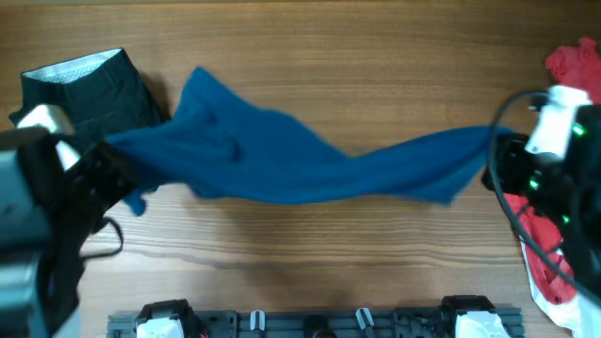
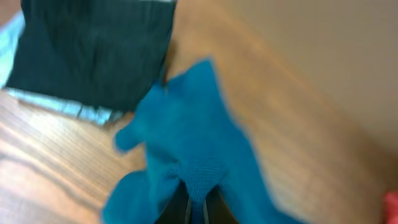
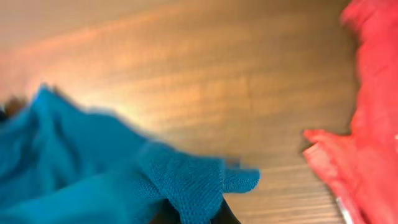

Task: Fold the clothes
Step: 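Lift the shirt with both grippers and swing it up and forward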

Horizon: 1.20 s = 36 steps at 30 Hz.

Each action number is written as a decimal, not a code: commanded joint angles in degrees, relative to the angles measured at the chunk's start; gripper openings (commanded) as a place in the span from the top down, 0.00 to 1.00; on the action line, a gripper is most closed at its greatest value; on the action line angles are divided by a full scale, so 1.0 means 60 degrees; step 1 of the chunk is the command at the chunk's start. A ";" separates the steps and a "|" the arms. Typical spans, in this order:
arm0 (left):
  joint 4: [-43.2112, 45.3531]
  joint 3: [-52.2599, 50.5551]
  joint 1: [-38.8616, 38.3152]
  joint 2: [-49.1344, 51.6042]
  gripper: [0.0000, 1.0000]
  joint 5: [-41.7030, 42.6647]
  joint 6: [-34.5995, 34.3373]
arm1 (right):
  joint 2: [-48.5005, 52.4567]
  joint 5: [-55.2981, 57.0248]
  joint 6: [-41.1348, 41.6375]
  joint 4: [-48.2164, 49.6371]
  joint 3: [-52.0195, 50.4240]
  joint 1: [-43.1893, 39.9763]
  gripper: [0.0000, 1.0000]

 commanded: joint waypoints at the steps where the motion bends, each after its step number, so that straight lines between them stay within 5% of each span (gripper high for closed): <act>1: 0.0175 0.1027 0.0058 -0.0474 0.96 0.0029 0.0186 | -0.0302 0.1322 0.0237 0.0131 0.0958 0.0000 0.96; 7: 0.0780 0.1031 0.0055 0.0029 0.96 0.0058 0.0186 | 0.0481 0.1311 0.0233 0.0237 0.1005 0.0000 0.96; 14: 0.2302 0.1031 0.0044 0.2419 0.96 0.1249 0.0229 | 0.3311 0.1198 0.0146 0.0900 0.1005 0.0000 0.96; 18: 0.4554 0.1035 0.0029 0.4295 0.96 0.2433 0.0222 | 0.4892 0.1213 -0.0146 0.2790 0.1005 -0.0076 0.96; 22: 0.8491 0.1078 0.0033 0.5614 0.96 0.4065 -0.0066 | 0.5461 0.1413 0.0685 0.5220 0.1271 -0.0481 0.96; 26: 1.1209 0.1814 0.0055 0.5734 0.96 0.4025 -0.0608 | 0.5337 0.1129 0.1195 0.5920 0.2863 -0.0922 0.96; 30: 1.1151 0.3417 0.0055 0.5734 0.96 0.3610 -0.0594 | 0.5333 0.1126 0.1082 0.5788 0.4564 -0.1180 0.96; 36: 0.8247 0.4218 0.0044 0.5730 0.96 0.4062 0.0306 | 0.5453 0.1497 0.0324 0.3963 0.4969 -0.1188 0.96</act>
